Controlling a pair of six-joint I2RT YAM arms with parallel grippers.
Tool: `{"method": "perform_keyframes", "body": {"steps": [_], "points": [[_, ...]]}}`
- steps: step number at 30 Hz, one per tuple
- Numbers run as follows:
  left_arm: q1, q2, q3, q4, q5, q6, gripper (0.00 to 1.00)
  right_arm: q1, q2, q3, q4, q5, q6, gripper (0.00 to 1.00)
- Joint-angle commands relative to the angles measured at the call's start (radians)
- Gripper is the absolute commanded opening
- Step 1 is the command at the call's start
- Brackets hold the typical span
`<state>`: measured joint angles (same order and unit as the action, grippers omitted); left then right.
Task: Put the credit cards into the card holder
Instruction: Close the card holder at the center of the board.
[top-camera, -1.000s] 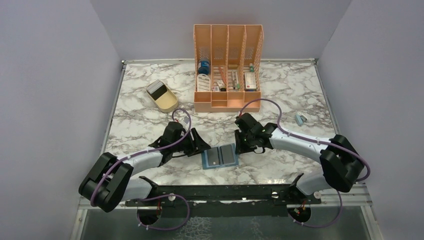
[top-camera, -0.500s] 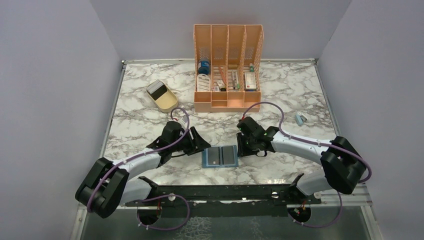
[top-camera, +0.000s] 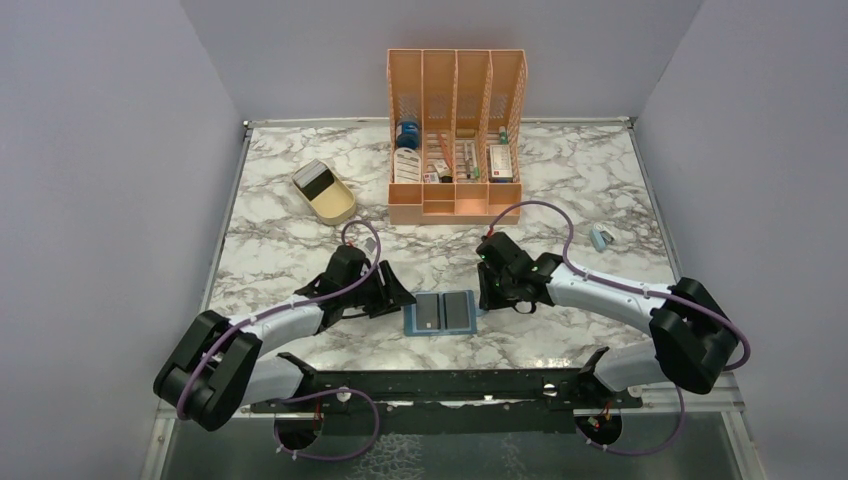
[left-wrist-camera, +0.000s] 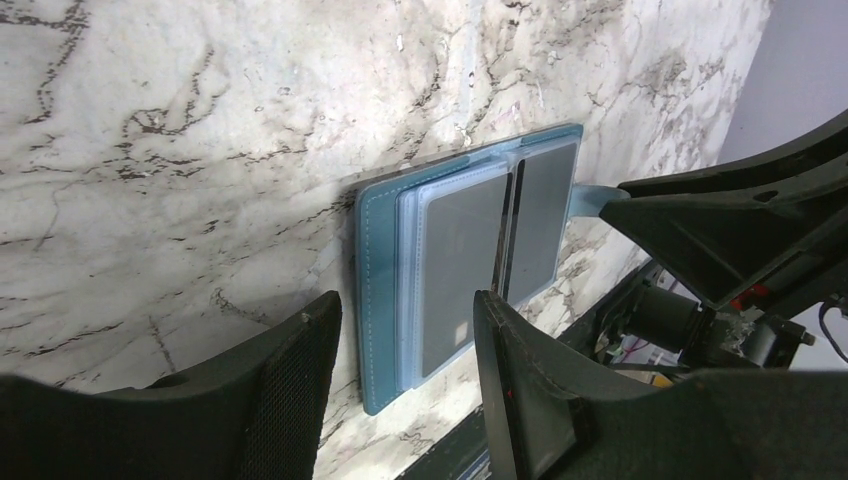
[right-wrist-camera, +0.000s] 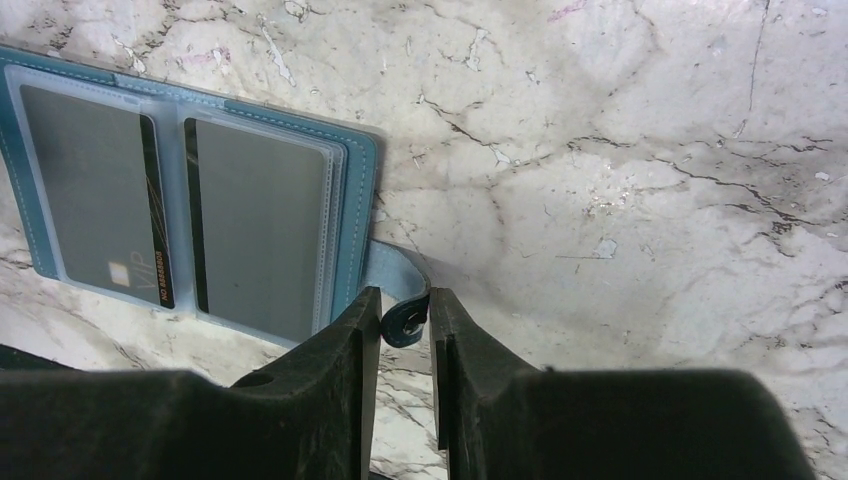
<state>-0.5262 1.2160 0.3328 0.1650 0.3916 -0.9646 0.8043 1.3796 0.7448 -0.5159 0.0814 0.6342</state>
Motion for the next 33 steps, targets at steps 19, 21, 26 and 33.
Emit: {"method": "perform_keyframes", "body": {"steps": [19,21,26,33], "points": [[-0.007,0.038,0.011,0.019,0.004,0.003,0.54,0.007,-0.043,-0.019,-0.026,0.062,0.025,0.21],[-0.006,0.04,0.013,0.023,0.008,-0.003,0.54,0.007,-0.043,-0.023,-0.018,0.053,0.024,0.15],[-0.006,0.055,0.005,0.059,0.017,-0.027,0.54,0.007,-0.044,-0.041,0.007,0.049,0.029,0.02],[-0.006,0.059,-0.009,0.137,0.063,-0.104,0.54,0.007,-0.029,-0.103,0.134,-0.035,0.031,0.01]]}}
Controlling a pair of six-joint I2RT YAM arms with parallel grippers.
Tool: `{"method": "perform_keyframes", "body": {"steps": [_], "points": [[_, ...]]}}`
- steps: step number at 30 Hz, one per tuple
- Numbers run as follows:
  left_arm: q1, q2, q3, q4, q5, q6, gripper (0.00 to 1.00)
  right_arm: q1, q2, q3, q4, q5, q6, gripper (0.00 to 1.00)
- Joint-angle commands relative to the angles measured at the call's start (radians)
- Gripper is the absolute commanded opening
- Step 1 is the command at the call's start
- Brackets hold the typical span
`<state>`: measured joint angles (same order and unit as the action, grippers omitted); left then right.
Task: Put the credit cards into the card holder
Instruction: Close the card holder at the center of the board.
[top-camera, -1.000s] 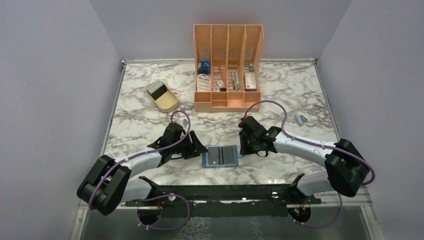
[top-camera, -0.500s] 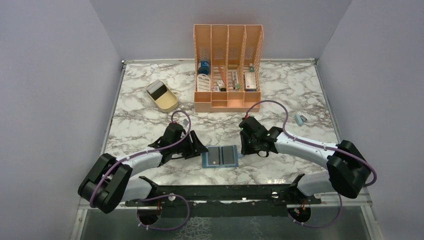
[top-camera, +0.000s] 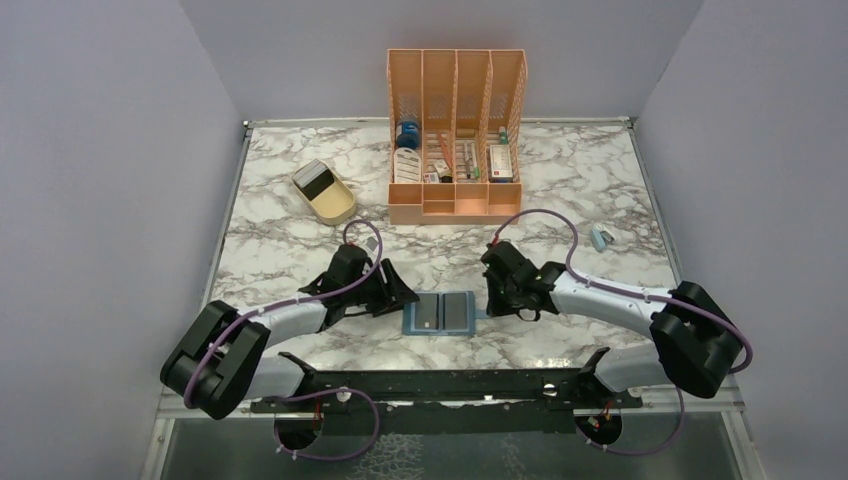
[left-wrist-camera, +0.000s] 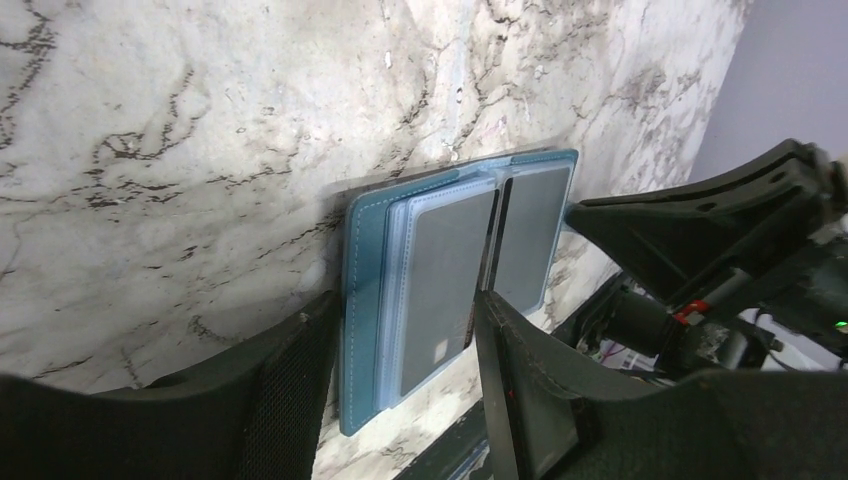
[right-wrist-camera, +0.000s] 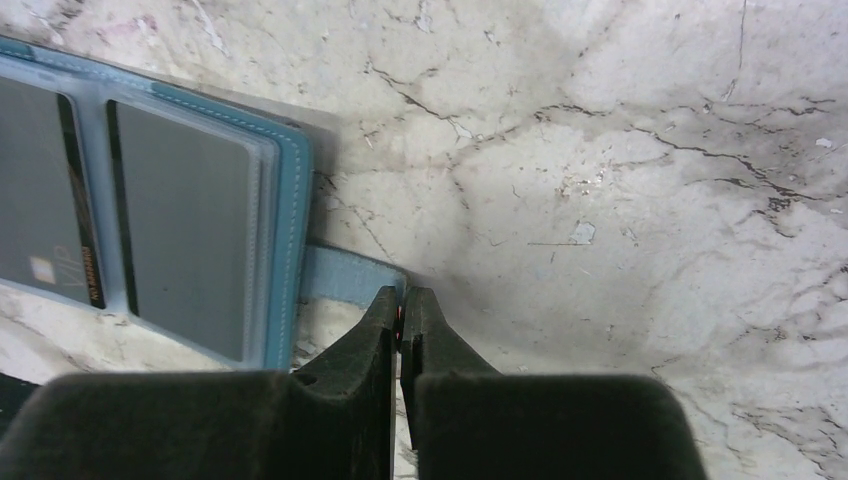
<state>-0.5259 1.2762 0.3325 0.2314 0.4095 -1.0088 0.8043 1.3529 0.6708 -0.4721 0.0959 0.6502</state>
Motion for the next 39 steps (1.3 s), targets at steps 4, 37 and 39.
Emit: {"method": "perform_keyframes", "body": {"steps": [4,37,39], "points": [[-0.007,-0.032,0.008,0.086,0.059,-0.089,0.54,0.007,-0.002,-0.041,0.109,-0.052,0.014,0.01],[-0.146,0.146,0.113,0.269,0.075,-0.118,0.47,0.007,-0.057,-0.06,0.211,-0.089,0.043,0.01],[-0.146,0.155,0.116,0.269,0.067,-0.103,0.46,0.007,-0.064,-0.056,0.204,-0.086,0.041,0.01]]}}
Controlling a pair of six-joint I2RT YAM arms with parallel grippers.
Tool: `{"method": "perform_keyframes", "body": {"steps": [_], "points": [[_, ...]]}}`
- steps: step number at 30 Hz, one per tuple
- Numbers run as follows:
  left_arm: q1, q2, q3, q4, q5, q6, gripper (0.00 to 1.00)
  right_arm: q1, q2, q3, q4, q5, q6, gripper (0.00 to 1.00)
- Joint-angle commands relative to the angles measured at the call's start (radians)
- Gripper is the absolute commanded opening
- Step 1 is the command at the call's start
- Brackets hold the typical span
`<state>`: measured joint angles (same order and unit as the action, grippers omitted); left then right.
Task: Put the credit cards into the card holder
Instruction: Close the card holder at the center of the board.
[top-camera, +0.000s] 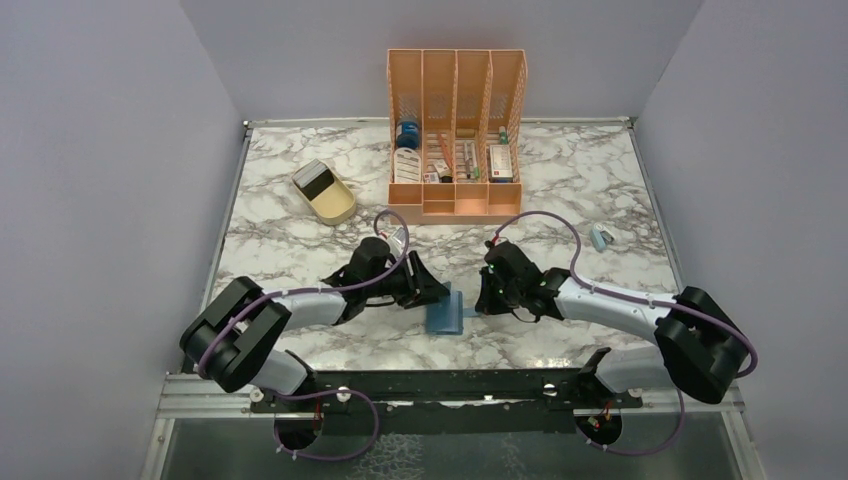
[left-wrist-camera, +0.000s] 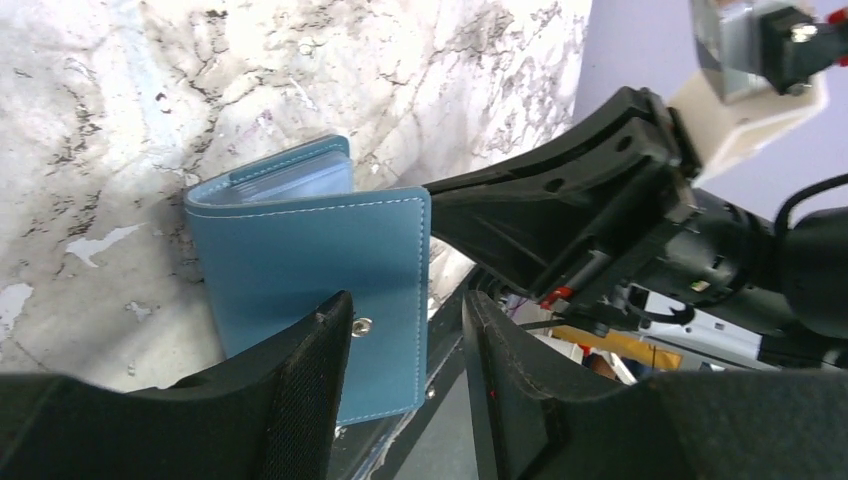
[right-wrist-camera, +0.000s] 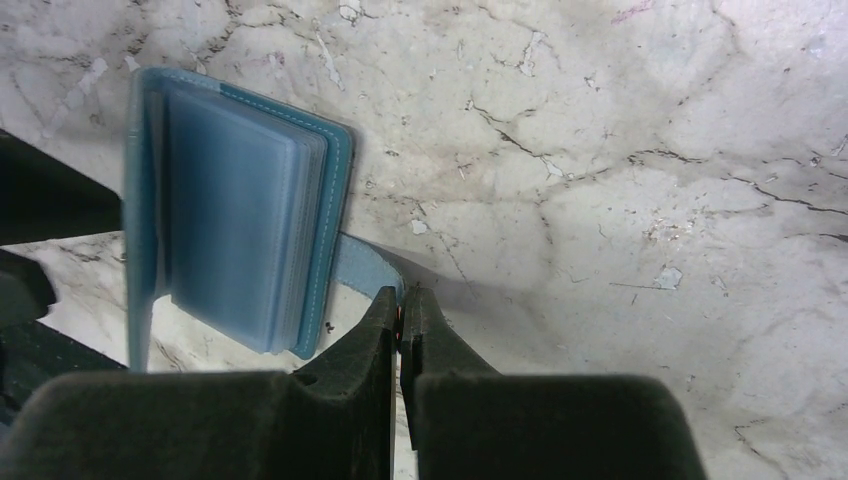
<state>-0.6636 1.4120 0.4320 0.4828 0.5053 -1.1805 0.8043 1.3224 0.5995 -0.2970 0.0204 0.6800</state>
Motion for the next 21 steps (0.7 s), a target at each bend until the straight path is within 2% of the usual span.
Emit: {"method": "perform_keyframes", "body": {"steps": [1,6,14,21], "points": [[-0.009,0.023,0.022,0.017,-0.031,0.081,0.46,0.007,-0.035,0.017,0.027,-0.011,0.01,0.01],[-0.01,0.047,0.042,0.016,-0.048,0.13,0.46,0.007,-0.04,0.024,0.019,-0.018,0.013,0.02],[-0.01,0.122,0.043,0.016,-0.044,0.187,0.32,0.007,-0.063,0.043,0.011,-0.051,0.033,0.11],[-0.011,0.17,0.045,0.011,-0.052,0.212,0.28,0.007,-0.079,0.038,0.035,-0.122,0.084,0.13]]}}
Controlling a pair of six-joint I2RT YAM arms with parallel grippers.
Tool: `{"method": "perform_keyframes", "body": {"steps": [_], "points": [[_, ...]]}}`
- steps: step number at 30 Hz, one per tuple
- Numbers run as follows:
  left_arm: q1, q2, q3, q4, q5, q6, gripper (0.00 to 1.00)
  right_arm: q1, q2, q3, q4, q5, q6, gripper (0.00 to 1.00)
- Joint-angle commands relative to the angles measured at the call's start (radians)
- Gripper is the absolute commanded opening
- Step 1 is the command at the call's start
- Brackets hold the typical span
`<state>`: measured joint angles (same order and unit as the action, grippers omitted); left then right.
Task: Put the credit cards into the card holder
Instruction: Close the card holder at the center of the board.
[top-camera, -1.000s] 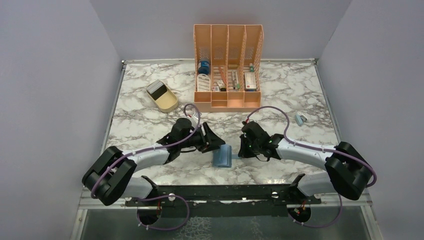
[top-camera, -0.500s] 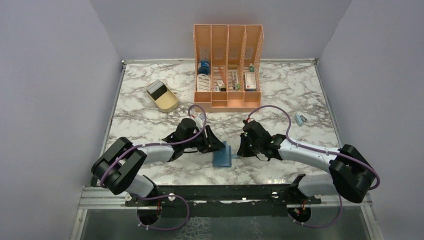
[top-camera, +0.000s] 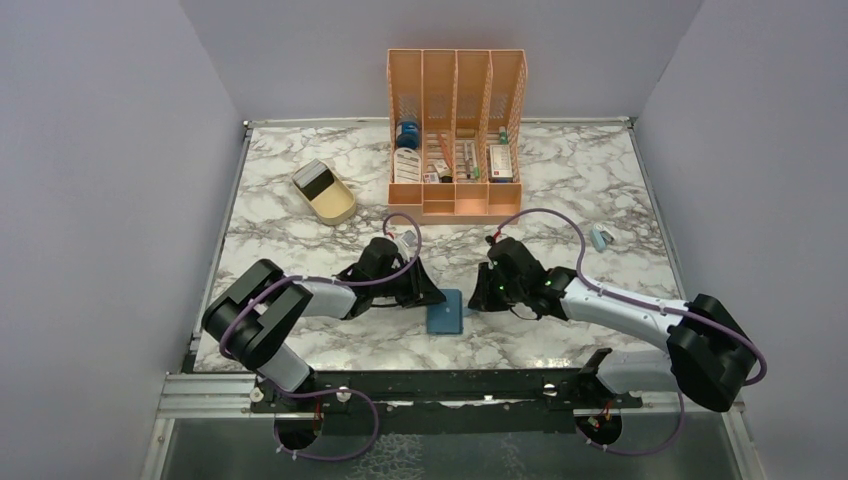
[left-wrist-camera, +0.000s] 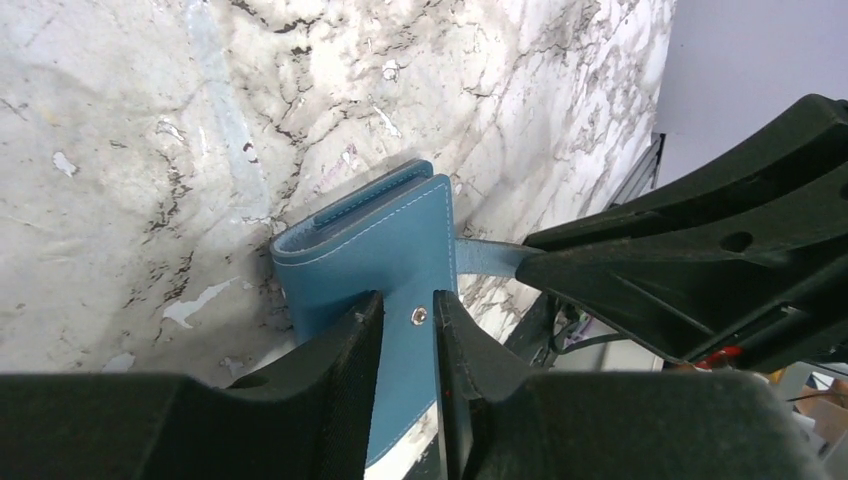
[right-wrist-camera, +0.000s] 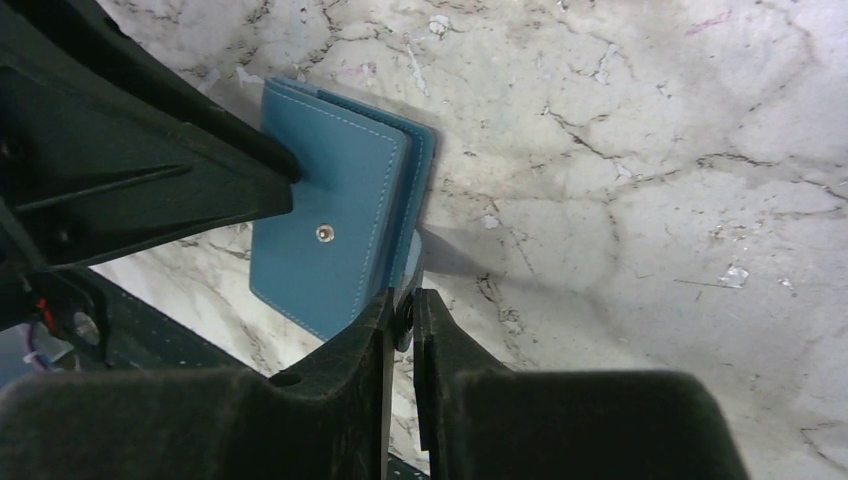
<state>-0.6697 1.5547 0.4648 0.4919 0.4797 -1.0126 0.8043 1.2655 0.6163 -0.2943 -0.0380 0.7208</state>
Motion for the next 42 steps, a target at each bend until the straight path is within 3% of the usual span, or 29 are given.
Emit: {"method": "perform_keyframes", "body": {"steps": [1,13,19,25,28,32,35,38,42], "points": [[-0.004,0.03,0.011,0.002,-0.03,0.048,0.27,0.007,-0.024,0.018,0.042,-0.076,0.051,0.15],[-0.005,-0.004,0.003,-0.029,-0.047,0.048,0.27,0.007,0.032,-0.018,0.178,-0.216,0.13,0.28],[-0.005,-0.073,0.015,-0.083,-0.063,0.057,0.27,0.007,-0.03,0.012,0.077,-0.129,0.092,0.29],[-0.006,-0.046,0.055,-0.153,-0.067,0.13,0.27,0.0,-0.082,0.007,-0.018,-0.022,0.059,0.41],[-0.009,-0.022,0.066,-0.165,-0.057,0.143,0.27,-0.011,-0.092,0.01,-0.035,-0.025,0.047,0.4],[-0.017,0.007,0.08,-0.19,-0.063,0.15,0.27,-0.028,-0.089,0.002,-0.039,-0.032,0.048,0.31],[-0.024,0.026,0.111,-0.257,-0.091,0.172,0.26,-0.058,-0.082,-0.027,0.014,-0.102,0.054,0.31],[-0.029,0.03,0.123,-0.292,-0.107,0.184,0.26,-0.105,-0.071,-0.086,0.156,-0.273,0.104,0.37],[-0.032,0.03,0.12,-0.301,-0.12,0.179,0.26,-0.109,-0.036,-0.129,0.254,-0.326,0.155,0.43]]}}
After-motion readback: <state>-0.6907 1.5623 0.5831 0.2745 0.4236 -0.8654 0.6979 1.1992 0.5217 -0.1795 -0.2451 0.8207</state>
